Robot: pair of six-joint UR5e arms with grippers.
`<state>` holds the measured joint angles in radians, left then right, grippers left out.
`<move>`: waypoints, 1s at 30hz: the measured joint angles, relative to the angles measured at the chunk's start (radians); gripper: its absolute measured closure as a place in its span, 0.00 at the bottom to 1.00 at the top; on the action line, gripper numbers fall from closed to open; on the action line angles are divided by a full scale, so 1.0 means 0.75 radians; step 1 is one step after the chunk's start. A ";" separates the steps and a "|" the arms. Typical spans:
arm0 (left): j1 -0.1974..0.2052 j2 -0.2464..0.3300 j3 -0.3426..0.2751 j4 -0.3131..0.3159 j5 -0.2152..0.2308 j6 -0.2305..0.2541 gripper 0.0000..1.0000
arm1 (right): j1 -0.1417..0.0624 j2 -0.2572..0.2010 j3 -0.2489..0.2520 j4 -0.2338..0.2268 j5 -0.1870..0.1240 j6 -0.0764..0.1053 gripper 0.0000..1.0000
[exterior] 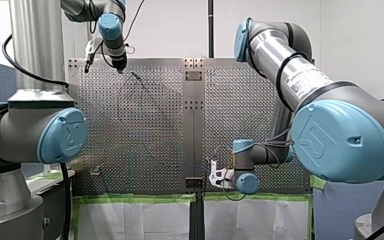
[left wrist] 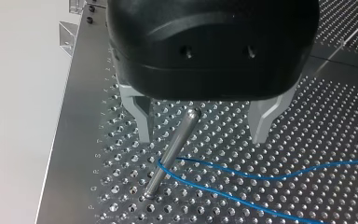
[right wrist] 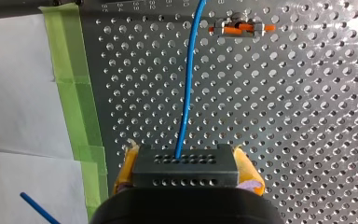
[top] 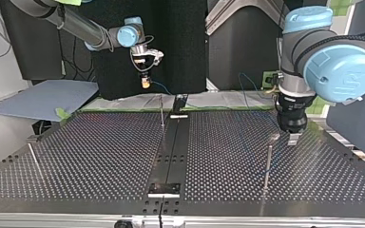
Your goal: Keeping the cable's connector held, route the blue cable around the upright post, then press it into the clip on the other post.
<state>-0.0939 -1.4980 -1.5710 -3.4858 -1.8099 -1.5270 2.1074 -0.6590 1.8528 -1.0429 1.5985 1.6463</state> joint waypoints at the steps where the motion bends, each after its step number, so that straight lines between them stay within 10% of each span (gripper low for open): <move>1: 0.000 0.000 0.000 0.001 0.001 0.003 0.00 | 0.000 0.000 0.000 0.000 0.000 0.001 1.00; 13: -0.030 -0.038 0.004 0.023 0.004 0.141 0.00 | -0.005 0.000 0.000 0.001 0.000 0.003 1.00; 30: -0.219 -0.230 0.132 0.155 -0.095 0.335 0.00 | -0.007 0.000 0.000 0.002 0.000 0.004 1.00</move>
<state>-0.2579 -1.6702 -1.4720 -3.3695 -1.8813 -1.2756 2.1025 -0.6589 1.8528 -1.0416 1.5985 1.6491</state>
